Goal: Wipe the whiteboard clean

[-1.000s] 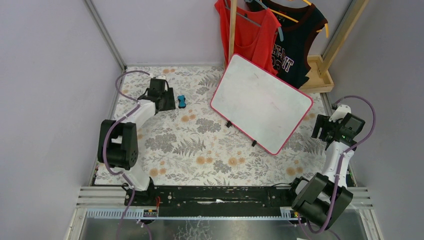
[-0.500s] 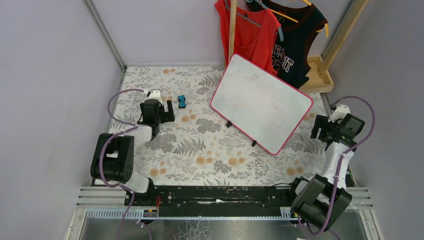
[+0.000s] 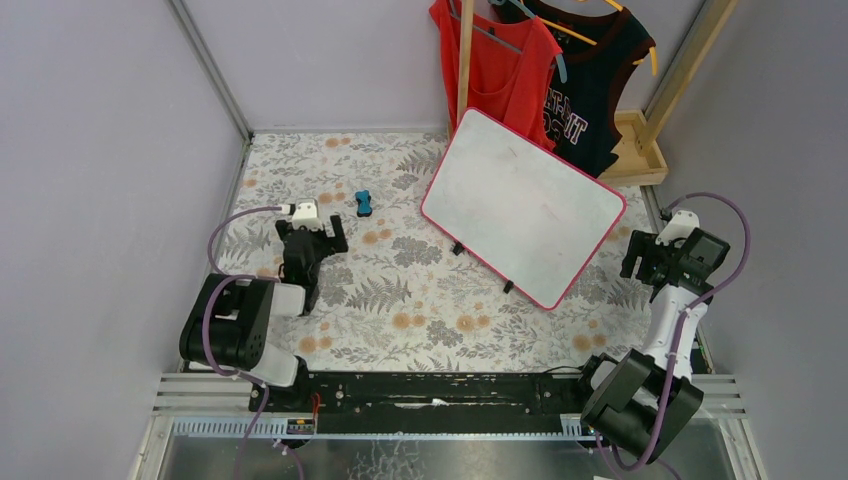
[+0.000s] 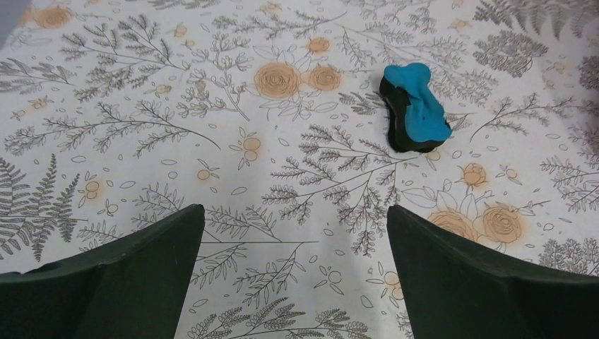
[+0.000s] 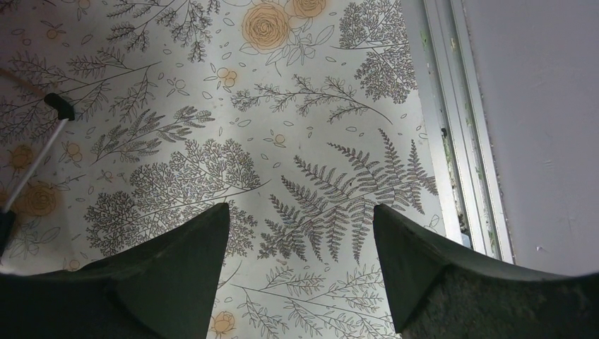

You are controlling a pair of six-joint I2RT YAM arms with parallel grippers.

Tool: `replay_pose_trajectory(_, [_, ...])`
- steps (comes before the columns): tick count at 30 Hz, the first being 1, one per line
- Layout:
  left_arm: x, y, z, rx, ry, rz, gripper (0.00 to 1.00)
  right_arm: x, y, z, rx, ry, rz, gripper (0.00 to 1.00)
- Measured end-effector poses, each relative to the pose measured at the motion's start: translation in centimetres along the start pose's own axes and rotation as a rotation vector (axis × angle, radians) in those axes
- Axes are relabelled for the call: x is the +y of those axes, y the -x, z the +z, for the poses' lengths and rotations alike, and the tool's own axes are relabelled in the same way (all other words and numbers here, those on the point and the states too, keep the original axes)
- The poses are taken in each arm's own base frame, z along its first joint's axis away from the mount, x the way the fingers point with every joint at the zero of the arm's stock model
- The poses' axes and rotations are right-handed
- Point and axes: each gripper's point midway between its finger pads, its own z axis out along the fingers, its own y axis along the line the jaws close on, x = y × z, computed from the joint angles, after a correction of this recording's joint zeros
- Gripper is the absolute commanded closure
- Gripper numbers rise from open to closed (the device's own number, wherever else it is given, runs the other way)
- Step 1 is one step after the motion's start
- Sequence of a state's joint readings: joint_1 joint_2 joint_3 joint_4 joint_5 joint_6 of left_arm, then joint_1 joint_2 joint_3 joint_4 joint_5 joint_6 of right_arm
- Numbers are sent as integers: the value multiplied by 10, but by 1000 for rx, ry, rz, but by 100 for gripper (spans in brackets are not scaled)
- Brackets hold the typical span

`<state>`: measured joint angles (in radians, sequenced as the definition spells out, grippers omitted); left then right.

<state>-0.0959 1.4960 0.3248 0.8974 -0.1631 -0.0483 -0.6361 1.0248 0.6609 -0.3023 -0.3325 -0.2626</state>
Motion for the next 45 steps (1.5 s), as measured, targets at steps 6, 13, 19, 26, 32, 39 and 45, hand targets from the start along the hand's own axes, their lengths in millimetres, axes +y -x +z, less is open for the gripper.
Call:
replay_pose_trajectory(6, [-2,5,-6,-53,17,4,0,0,-1,0,-2,1,1,19])
replay_pose_trajectory(13, [0,10,-8,-84,40,4,0,2,-5,1,-1,11,5,16])
replay_pose_trajectory(19, [3,13,-13,-114,53,2,0,14,-19,7,-27,50,24,14])
replay_pose_trajectory(26, [9,5,-24,-146,70,-5,0,26,-12,-1,-150,72,30,11])
replay_pose_trajectory(32, [8,13,-25,-183,69,-13,0,28,1,-2,-211,87,42,11])
replay_pose_trajectory(39, [9,15,-25,-191,76,-16,0,32,-5,5,-179,119,79,10])
replay_pose_trajectory(45, [10,15,-25,-191,77,-16,0,41,0,4,-197,167,100,9])
